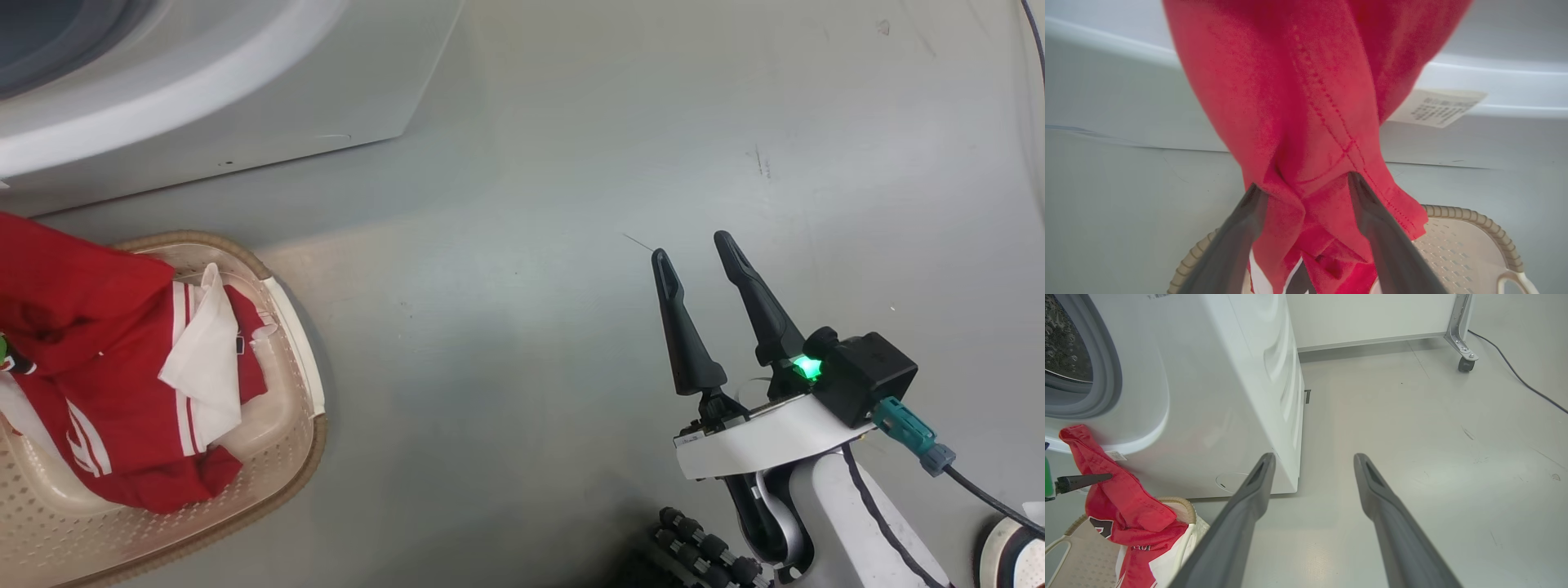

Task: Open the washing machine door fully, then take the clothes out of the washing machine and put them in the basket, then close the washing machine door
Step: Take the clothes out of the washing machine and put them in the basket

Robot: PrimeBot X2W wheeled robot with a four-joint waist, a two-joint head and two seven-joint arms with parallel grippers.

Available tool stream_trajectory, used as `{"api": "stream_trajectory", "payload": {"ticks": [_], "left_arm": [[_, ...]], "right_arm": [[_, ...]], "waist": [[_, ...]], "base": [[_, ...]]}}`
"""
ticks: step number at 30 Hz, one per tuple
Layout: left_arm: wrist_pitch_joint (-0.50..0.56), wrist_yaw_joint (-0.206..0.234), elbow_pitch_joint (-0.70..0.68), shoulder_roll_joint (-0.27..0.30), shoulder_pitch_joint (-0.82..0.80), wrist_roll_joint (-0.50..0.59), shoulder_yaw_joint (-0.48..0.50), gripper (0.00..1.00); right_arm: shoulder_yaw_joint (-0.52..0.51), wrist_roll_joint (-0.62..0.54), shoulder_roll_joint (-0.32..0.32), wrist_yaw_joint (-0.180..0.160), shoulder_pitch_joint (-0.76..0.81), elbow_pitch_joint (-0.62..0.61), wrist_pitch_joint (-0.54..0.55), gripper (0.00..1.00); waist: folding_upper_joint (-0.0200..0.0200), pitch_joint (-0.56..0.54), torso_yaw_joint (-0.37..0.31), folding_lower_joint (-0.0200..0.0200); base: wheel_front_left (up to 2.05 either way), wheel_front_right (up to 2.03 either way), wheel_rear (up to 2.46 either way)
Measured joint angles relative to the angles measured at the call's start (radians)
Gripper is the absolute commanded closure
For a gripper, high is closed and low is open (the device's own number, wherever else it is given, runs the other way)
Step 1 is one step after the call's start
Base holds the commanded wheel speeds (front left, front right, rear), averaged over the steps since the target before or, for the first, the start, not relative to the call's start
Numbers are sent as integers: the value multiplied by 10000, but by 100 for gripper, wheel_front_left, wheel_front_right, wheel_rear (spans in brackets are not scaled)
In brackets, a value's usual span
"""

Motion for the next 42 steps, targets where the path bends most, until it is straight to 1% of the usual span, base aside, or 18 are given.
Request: {"api": "stream_trajectory", "payload": {"ticks": [5,8,9,11,15,17,19,25,29,39,42], "left_arm": [[0,-4,192,38,-374,35,-94,0],[-15,-36,314,35,-505,82,-198,0],[-17,-52,345,33,-536,86,-224,23],[-48,-90,416,25,-630,88,-267,99],[-219,-134,535,10,-777,94,-347,100],[-347,-165,602,-29,-790,123,-426,100],[-420,-165,650,-73,-791,171,-481,100],[-915,-255,859,-234,-791,290,-878,100],[-1292,-341,895,-458,-766,493,-1191,100],[-2240,-351,894,-917,-112,907,-2353,100],[-2389,-355,899,-943,242,1327,-3020,100]], "right_arm": [[2,63,2,-144,-35,-98,0,0],[2,63,6,-161,-113,-105,0,0],[2,63,6,-163,-157,-105,0,0],[6,63,6,-173,-192,-115,0,0],[35,63,6,-176,-235,-119,0,0],[17,63,6,-253,-282,-121,0,0],[12,63,6,-253,-316,-119,0,0],[-65,56,6,-253,-416,-86,0,0],[-178,10,2,-253,-453,-23,0,0],[-359,-128,-4,-247,-482,278,0,0],[-439,-211,-6,-245,-468,393,0,0]], "waist": [[0,205,-122,0],[0,277,-159,0],[0,291,-162,0],[0,314,-159,0],[0,342,-119,0],[0,336,-81,0],[0,322,-54,0],[0,129,129,0],[0,-91,279,0],[0,-829,775,0],[0,-1128,1012,0]], "base": [[0,0,0],[0,0,0],[0,0,0],[0,0,0],[0,0,0],[0,0,0],[0,0,0],[0,0,0],[0,0,0],[0,0,0],[0,0,0]]}}
